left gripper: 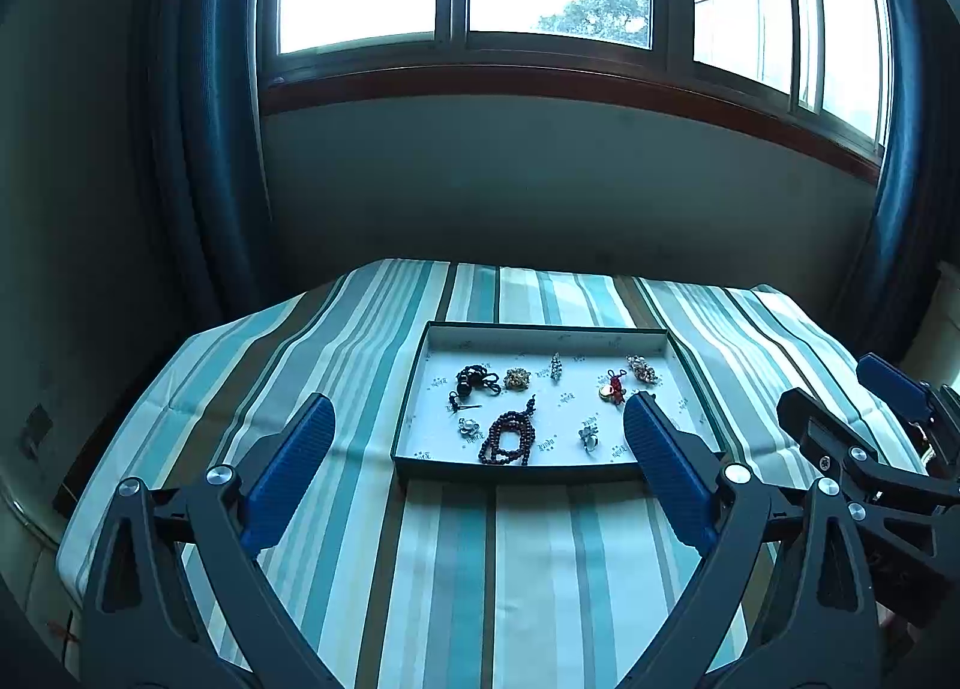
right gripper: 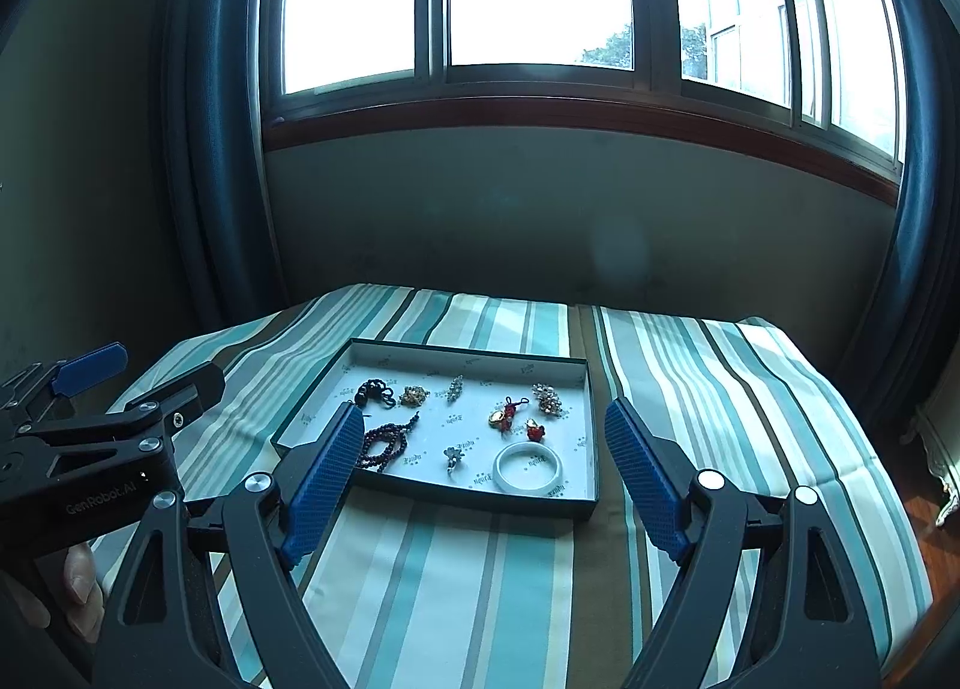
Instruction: Organize jewelry
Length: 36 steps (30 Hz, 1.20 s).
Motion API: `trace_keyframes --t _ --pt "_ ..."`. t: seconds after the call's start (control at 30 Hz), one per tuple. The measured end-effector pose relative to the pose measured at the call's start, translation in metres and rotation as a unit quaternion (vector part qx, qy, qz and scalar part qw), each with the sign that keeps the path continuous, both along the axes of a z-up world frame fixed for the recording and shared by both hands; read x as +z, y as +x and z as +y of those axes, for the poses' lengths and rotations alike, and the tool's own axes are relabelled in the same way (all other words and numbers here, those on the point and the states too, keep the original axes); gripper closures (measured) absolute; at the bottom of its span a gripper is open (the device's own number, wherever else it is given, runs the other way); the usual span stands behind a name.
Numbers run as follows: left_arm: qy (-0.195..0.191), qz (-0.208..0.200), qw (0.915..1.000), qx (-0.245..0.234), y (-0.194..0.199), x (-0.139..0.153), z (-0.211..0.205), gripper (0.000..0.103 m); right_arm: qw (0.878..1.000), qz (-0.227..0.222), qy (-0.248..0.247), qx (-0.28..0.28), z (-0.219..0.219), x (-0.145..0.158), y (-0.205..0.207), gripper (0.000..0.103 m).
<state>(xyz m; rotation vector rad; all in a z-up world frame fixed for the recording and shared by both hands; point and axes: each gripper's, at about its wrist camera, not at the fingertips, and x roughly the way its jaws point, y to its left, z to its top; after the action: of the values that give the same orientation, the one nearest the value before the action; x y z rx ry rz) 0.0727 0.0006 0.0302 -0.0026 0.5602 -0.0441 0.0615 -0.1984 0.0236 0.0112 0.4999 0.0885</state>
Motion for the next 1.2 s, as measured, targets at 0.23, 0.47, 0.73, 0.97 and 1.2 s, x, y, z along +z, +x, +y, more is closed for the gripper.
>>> trace_keyframes --t 0.23,0.47,0.73,0.97,1.2 --pt "0.000 0.000 1.0000 0.000 0.0000 0.0001 0.0003 0.006 1.000 0.000 0.000 0.000 0.0004 -0.0002 0.0002 0.022" --pt "0.000 -0.001 1.0000 -0.001 0.0002 0.0003 0.0006 0.006 1.000 0.000 -0.001 0.000 0.0003 0.0000 0.0002 0.022" --pt "-0.002 -0.001 1.0000 0.001 -0.0011 -0.0003 0.0005 0.006 1.000 0.000 0.000 0.000 0.0004 -0.0002 0.0004 0.022" --pt "-0.005 0.001 1.0000 0.005 -0.0009 -0.0011 0.0019 0.006 1.000 0.001 -0.001 0.001 0.0009 -0.0011 0.0002 0.022" --pt "-0.014 0.008 0.9999 0.003 0.0029 -0.0024 0.0049 0.002 1.000 0.005 -0.002 0.003 -0.0008 -0.0035 0.0007 0.022"
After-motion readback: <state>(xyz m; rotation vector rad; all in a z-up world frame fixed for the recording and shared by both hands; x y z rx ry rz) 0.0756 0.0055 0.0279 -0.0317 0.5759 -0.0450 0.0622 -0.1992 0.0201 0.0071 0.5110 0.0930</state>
